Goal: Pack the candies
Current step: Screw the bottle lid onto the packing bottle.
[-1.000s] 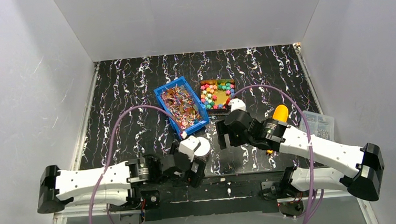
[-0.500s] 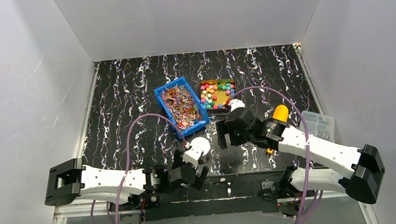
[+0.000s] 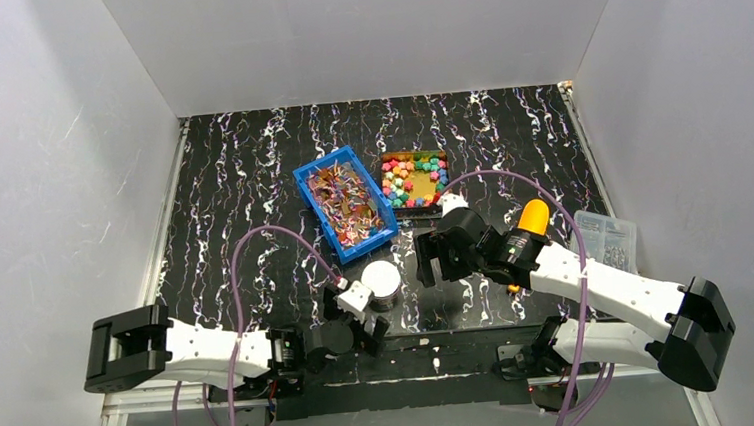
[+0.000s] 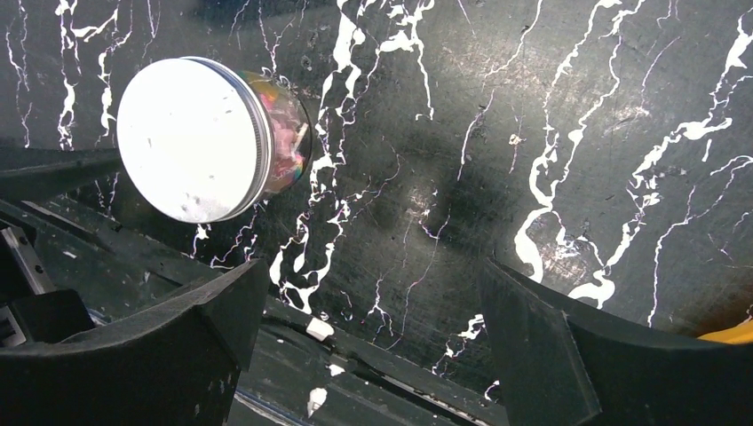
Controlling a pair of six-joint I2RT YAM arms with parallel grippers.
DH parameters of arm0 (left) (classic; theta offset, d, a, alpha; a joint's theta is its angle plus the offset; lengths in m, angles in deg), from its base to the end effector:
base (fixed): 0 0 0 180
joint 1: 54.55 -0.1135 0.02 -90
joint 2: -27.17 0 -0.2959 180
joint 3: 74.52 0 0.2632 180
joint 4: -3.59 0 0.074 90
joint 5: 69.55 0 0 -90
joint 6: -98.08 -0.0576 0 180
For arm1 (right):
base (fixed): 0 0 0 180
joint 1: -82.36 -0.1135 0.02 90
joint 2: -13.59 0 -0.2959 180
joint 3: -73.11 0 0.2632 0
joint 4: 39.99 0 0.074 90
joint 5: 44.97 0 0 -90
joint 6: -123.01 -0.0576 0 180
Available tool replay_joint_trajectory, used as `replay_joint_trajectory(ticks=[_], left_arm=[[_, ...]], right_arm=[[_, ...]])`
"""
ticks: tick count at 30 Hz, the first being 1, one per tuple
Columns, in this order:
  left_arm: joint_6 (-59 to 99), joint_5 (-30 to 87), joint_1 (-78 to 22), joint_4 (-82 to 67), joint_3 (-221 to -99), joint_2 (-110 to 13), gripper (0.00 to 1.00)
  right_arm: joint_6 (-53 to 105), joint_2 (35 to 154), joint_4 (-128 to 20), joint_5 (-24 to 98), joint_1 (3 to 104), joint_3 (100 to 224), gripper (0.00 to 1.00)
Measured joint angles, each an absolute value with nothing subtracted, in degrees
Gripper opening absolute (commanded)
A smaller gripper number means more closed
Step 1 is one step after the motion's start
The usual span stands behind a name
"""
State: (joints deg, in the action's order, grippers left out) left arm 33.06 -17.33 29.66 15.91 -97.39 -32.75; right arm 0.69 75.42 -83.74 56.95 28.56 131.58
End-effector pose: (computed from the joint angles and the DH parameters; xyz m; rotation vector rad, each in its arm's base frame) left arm 0.0543 -0.1858 0.1610 0.5806 1.8693 -0.6190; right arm 0.1465 0.1800 0.2634 -0.3534 2.3954 0.4643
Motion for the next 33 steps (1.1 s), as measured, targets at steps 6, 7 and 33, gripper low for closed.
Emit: replay_joint_trajectory(ticks=[6,7,33], left_arm=[[29.73,-13.47,23.56,26.35,-94.84,-36.53,0.90],[29.38,-12.04,21.83,27.78,-94.29,-37.21,0.90],[16.88,0.35,15.30,60.54,-96.78,-64.88,0.67]], right_arm=[[0.72,75.39,-82.91,56.21,28.73,131.39,0.96],[0.72,75.33,-82.91,56.12,28.73,131.37,0.96],[1.81,74.35,-83.06,55.33,29.06,131.34,0.96]])
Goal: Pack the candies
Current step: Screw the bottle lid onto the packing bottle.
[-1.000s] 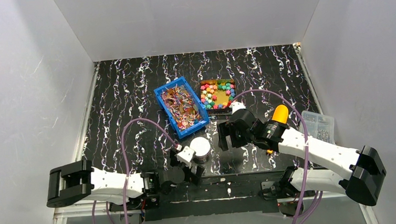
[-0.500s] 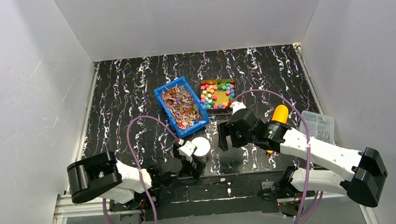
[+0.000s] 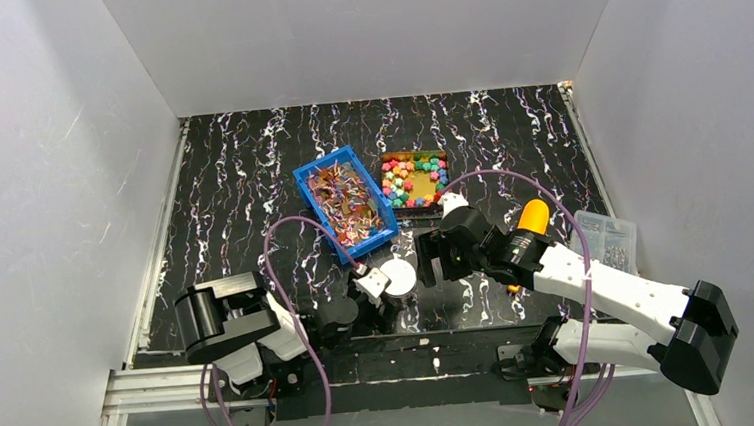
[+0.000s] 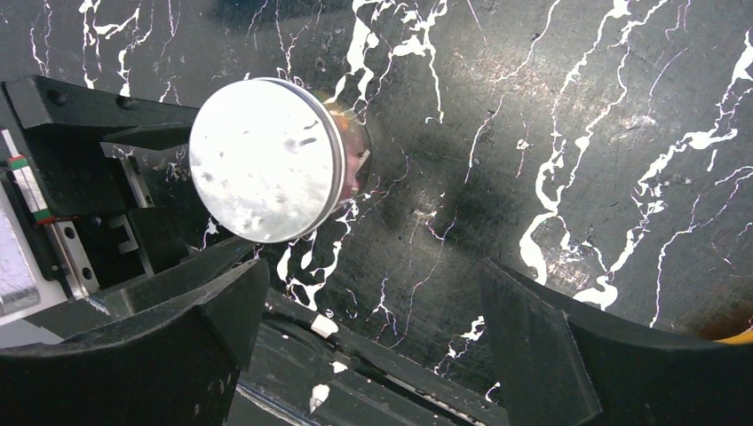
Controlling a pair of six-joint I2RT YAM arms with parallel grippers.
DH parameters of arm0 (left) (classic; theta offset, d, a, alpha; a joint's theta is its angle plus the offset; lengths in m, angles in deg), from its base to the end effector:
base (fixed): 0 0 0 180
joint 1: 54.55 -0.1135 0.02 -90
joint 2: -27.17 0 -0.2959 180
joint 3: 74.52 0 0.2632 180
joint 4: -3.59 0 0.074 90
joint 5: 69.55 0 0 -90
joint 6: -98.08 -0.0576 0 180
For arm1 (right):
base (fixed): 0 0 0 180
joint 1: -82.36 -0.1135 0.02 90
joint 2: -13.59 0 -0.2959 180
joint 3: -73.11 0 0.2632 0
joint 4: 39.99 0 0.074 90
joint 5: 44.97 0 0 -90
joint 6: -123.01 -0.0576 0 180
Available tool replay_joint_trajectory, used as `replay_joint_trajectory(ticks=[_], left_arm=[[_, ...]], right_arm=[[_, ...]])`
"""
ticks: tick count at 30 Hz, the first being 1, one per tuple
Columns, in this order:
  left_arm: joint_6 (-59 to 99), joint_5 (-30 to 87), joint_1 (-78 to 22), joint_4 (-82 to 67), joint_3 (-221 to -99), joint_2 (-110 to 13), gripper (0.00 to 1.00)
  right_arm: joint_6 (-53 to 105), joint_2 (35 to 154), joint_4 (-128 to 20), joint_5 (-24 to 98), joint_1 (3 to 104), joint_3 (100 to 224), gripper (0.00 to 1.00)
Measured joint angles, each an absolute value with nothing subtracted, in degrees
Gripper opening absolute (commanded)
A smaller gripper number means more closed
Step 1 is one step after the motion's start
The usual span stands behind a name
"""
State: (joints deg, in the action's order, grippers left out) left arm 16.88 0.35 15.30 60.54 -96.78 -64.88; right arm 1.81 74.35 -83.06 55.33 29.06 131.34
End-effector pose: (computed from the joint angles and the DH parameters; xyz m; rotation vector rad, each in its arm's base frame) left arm 0.1035 -0.2245 0.1337 0.7001 1.6921 -0.6681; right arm 0.1456 0.1781 0.2667 -0.3744 2.3790 0.4998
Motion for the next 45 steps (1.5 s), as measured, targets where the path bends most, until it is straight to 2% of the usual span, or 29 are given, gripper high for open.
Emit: replay_joint_trajectory(ticks=[6,16,33,37,42,45], left_arm=[[14.50,2.64,15.30,60.89,-98.79,-66.87,0.74],[12.47,4.81,15.30,61.19,-102.29,-70.11,0.98],[11.79,5.22,14.20,68.19,-105.94,-77.54,0.98],[11.59,5.81,14.05,67.95,-106.22,-77.60,0.90],[11.24,7.17,13.46,67.95,-106.25,-77.63,0.71],[10.87,8.06,13.26,67.97,-106.22,-77.63,0.67]], right_arm=[[1.96,74.17,-83.10,55.29,29.13,131.34,0.96],[2.64,74.19,-83.04,54.26,29.50,131.34,0.96],[3.43,74.17,-82.99,53.82,30.37,130.95,0.95],[3.49,74.17,-82.97,53.45,30.85,129.92,0.90],[3.69,74.19,-82.30,52.12,31.62,129.51,0.72],[3.78,74.26,-81.03,51.51,31.97,129.51,0.62]])
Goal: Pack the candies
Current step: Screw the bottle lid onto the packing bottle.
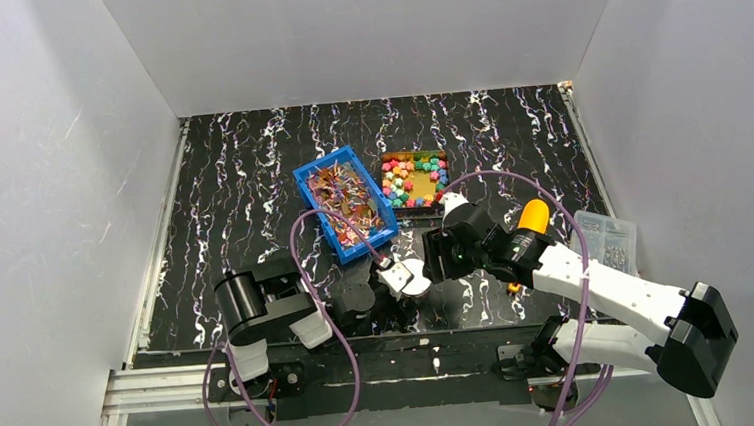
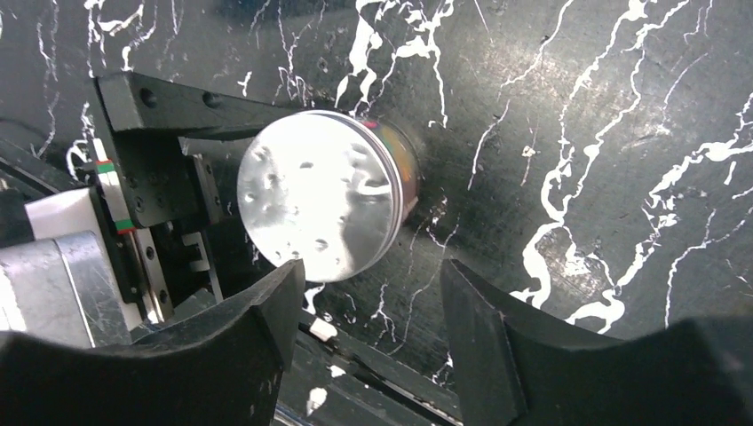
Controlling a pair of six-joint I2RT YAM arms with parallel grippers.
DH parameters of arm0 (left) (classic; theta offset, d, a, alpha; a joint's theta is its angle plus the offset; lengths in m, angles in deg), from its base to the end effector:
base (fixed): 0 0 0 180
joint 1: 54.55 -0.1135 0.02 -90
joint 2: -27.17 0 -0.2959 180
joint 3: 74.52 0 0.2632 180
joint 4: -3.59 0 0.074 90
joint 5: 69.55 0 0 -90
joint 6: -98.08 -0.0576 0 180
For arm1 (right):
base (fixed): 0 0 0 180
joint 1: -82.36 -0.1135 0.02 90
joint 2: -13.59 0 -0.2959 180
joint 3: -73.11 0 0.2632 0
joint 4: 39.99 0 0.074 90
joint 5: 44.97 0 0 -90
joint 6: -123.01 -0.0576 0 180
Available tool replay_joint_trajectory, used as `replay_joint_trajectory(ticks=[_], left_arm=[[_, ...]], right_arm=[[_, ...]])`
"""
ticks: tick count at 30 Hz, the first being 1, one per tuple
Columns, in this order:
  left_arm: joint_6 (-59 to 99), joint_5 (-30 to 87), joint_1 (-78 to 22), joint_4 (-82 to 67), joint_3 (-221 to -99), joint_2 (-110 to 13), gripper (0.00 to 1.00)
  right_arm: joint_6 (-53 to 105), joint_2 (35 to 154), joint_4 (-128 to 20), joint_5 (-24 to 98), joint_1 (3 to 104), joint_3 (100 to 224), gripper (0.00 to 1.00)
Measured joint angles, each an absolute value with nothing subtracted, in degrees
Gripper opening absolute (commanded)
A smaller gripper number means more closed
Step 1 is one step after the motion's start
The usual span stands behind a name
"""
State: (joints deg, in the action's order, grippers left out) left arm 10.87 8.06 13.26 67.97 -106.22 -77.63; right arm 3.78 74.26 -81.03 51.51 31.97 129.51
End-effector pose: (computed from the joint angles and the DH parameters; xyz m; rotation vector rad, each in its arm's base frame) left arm 0.1251 -0.2739 0.1280 0.8106 1.5781 -0.7196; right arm 0.1515 0.1729 0.2586 -0.3892 2.3903 0.5319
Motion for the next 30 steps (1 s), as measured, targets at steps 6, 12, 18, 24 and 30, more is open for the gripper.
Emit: replay_joint_trajectory(ticks=[6,12,18,24,30], left_arm=[[10.61,9.59,12.89,67.95,-105.52,-77.08,0.65],[10.87,11.10,12.89,66.88,-103.21,-74.52,0.62],[11.59,12.06,12.89,64.78,-101.13,-71.22,0.61],[11.77,12.17,12.89,63.88,-101.11,-70.76,0.60],[11.94,12.19,12.89,63.88,-101.11,-70.76,0.60]], right_arm=[[4.74,76.12,-78.40,50.44,32.45,129.51,0.47],[6.49,80.40,-76.22,49.28,33.13,129.51,0.42],[7.78,82.06,-73.53,47.48,33.70,129.51,0.40],[7.97,83.44,-69.68,46.06,34.22,129.51,0.37],[7.97,85.99,-67.54,44.21,34.74,129.51,0.36]])
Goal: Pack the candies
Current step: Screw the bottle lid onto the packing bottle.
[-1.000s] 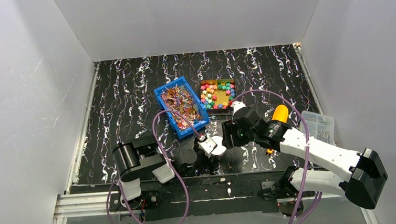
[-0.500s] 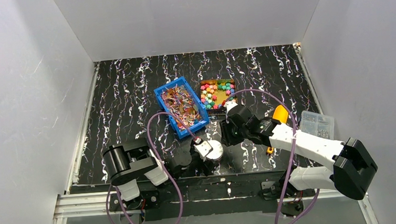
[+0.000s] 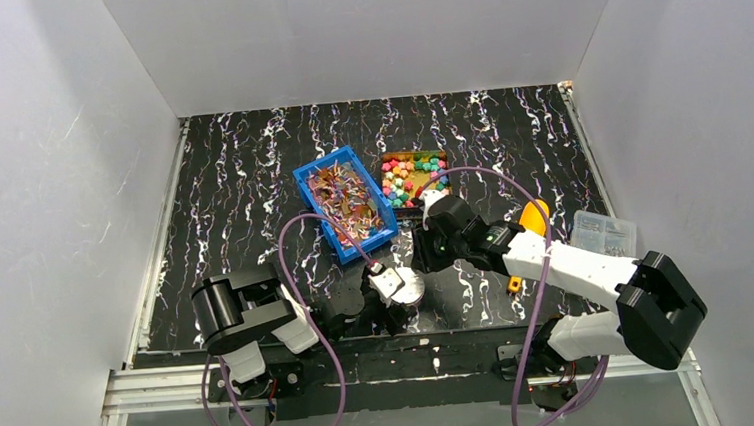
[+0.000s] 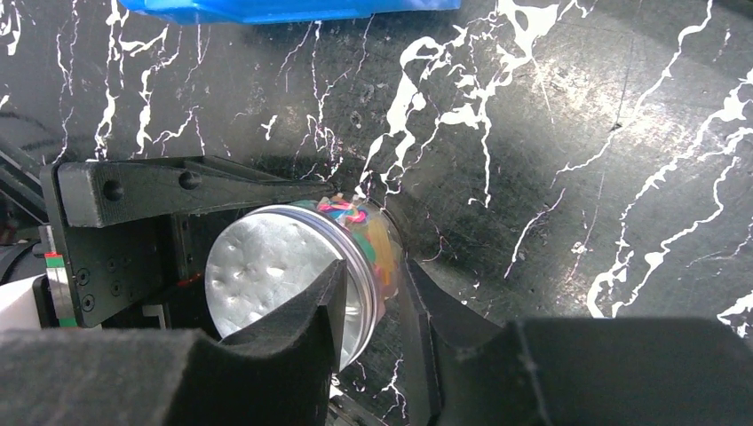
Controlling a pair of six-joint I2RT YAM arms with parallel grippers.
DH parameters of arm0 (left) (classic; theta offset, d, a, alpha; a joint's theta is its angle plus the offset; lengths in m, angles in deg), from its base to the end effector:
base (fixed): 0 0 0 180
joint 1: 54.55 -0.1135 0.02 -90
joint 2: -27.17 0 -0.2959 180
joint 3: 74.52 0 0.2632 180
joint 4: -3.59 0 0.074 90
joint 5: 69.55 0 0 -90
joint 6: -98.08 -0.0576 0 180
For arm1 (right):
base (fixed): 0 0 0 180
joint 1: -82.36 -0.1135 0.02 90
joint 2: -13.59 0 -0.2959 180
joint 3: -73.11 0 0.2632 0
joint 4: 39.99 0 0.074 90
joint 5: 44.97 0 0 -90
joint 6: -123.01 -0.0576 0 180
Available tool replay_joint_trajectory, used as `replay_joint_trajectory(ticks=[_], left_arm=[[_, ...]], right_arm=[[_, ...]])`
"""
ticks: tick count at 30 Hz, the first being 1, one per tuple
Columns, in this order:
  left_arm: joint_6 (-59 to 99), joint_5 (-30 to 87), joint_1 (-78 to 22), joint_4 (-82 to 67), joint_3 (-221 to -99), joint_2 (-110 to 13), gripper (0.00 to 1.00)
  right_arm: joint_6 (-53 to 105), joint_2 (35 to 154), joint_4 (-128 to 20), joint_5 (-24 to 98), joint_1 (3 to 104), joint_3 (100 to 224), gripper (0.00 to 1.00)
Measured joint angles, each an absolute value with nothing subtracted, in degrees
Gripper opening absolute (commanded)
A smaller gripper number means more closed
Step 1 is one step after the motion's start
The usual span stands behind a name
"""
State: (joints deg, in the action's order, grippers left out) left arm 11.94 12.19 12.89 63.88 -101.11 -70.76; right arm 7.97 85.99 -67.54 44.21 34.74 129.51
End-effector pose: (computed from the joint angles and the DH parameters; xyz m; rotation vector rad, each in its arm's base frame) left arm 0.1126 -0.2495 0.1321 0.8688 1.6077 -0.7686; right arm 0.1874 0.2066 0.2323 -0.4816 2.3743 0.6299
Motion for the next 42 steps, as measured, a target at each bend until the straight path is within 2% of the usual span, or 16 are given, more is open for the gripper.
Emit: replay_joint_trajectory(ticks=[21,28,42], left_arm=[[12.12,12.28,12.89,64.12,-101.24,-71.07,0.59],[11.88,12.11,12.91,64.52,-101.39,-71.46,0.59],[12.42,11.19,12.96,64.50,-101.87,-71.81,0.59]], right_arm=[[7.49,84.01,-61.12,39.16,35.16,124.20,0.30],[6.66,80.49,-60.24,37.76,35.53,120.98,0.24],[-0.27,69.32,-64.85,33.69,31.68,113.09,0.22]])
